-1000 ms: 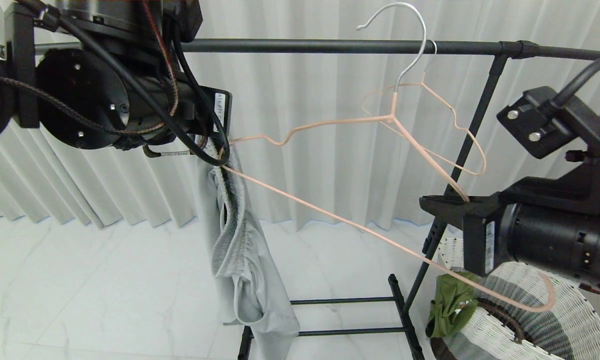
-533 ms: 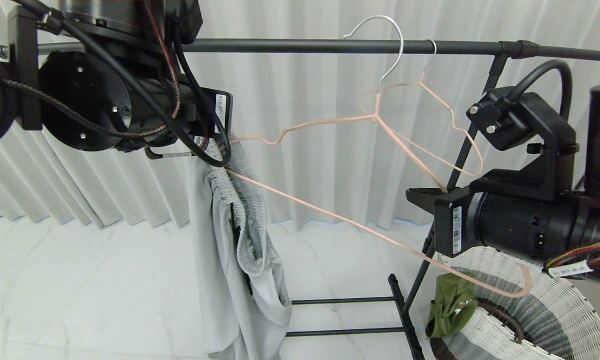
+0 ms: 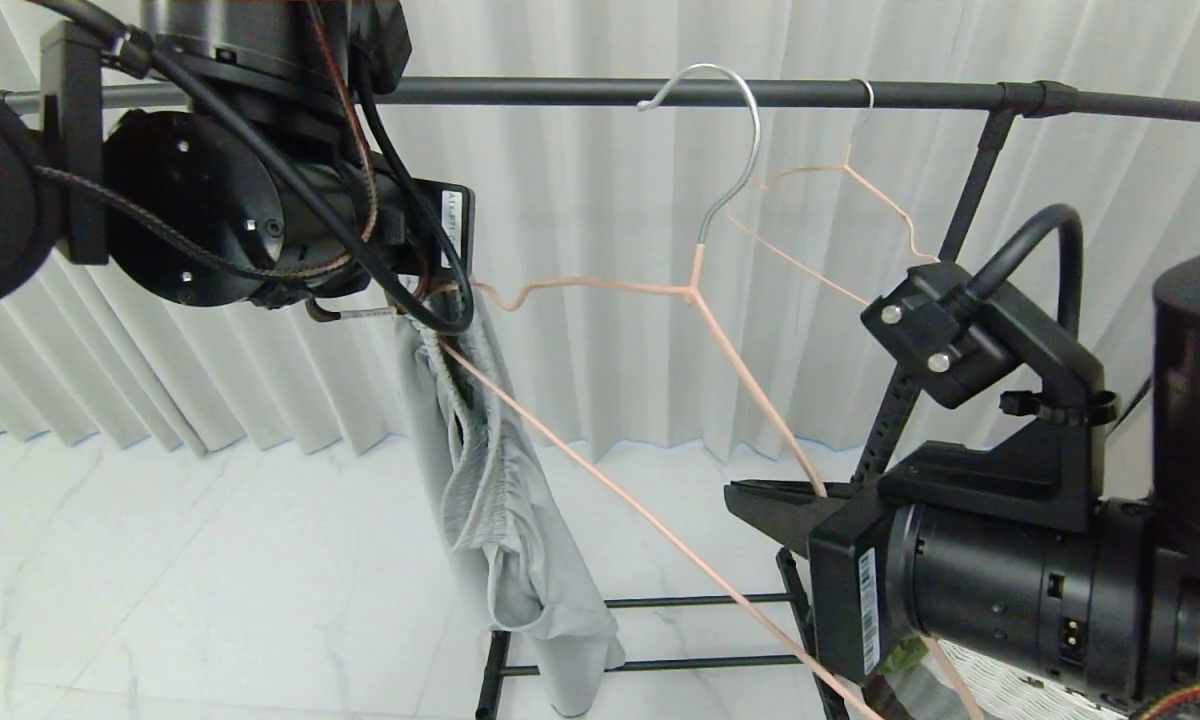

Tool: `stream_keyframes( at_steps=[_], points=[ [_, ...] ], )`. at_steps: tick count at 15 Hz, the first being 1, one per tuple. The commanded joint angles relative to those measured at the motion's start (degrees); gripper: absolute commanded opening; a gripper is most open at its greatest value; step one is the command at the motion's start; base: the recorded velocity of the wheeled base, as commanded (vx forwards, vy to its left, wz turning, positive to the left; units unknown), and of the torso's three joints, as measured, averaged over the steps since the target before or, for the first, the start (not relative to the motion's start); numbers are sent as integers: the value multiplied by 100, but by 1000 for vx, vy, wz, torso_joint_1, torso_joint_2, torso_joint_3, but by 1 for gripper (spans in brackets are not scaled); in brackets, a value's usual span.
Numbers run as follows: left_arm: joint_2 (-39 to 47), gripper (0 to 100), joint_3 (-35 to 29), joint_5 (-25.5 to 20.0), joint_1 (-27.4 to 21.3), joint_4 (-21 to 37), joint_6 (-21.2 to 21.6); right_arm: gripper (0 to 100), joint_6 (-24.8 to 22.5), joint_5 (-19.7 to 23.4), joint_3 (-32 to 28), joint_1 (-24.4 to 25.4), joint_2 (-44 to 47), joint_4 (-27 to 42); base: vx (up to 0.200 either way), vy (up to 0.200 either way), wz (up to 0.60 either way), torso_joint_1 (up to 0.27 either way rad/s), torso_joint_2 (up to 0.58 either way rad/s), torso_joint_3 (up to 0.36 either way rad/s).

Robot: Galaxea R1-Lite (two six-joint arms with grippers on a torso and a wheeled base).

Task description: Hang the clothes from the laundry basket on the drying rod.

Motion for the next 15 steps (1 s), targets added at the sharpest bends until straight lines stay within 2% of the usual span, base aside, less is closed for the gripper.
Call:
stream_keyframes(
  at_steps=[1,3,5,13,15],
  points=[
    [-5,0,1,10,-10,-2,-48,0,131,1,-4,-8,187,-10,0,0,0,0,0,0],
    [-31,0,28,10,-124,42,-171,0,403,-43,-13,-105,371,-195,0,0,0,0,0,0],
    [-40,0,63,10,-124,42,-171,0,412,-60,-4,-237,371,-353,0,0,0,0,0,0],
    [-49,0,45,19,-256,60,-179,0,447,-930,119,-298,468,-705,0,0,0,0,0,0],
    [-58,0,45,19,-537,51,-250,0,447,-957,110,-237,530,-828,0,0,0,0,0,0]
  ],
)
